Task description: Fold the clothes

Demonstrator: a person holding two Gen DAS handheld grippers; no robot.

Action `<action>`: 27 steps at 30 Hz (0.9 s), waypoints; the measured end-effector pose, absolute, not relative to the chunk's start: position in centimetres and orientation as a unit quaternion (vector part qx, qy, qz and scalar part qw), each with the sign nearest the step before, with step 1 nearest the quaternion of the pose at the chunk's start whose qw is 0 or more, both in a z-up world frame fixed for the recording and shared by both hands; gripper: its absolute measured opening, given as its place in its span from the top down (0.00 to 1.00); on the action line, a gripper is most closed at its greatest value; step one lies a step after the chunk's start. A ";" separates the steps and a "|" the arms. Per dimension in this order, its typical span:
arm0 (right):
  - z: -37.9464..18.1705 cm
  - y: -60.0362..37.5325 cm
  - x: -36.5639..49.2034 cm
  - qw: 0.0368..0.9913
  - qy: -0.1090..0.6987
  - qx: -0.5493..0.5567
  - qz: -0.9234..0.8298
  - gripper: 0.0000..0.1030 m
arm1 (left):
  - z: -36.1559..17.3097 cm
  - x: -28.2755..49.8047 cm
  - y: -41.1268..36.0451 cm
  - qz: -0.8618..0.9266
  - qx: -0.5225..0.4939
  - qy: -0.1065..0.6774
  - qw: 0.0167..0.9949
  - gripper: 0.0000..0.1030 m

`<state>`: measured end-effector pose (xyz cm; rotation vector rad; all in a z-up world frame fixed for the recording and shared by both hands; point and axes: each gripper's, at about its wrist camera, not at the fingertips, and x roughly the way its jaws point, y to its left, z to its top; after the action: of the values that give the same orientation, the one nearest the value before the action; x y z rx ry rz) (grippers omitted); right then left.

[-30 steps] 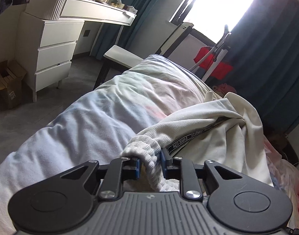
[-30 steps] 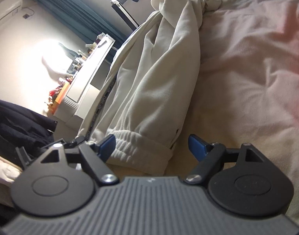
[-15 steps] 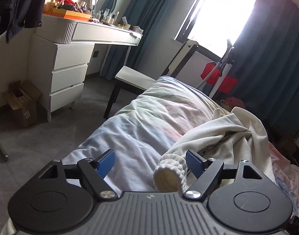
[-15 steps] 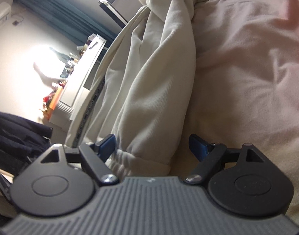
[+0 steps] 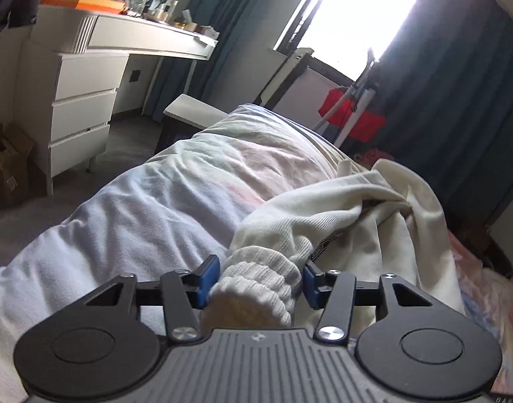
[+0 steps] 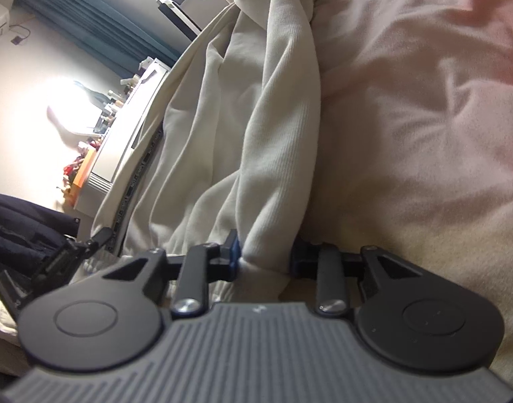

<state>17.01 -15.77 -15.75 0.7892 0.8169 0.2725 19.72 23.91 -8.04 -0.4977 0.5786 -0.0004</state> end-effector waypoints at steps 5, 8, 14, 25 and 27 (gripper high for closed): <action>-15.0 -14.1 15.8 0.819 0.368 0.416 0.144 0.72 | -5.2 22.6 25.3 0.008 -0.268 0.266 0.926 0.82; -13.8 -11.3 15.8 0.811 0.357 0.431 0.169 0.73 | -1.0 26.1 26.6 0.007 -0.254 0.243 0.936 0.84; -12.2 -0.5 21.0 0.798 0.338 0.440 0.236 0.74 | 5.6 36.4 30.0 0.046 -0.184 0.226 0.955 0.85; -16.4 13.5 33.4 0.769 0.373 0.422 0.302 0.76 | -0.8 55.0 32.9 0.092 -0.092 0.287 0.949 0.82; -16.3 13.6 33.9 0.771 0.373 0.414 0.308 0.76 | -1.9 55.2 33.1 0.088 -0.090 0.293 0.948 0.80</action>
<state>33.90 13.61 -16.35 0.8987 0.8084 0.6676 55.19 33.11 -1.88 -0.1835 0.5971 0.1800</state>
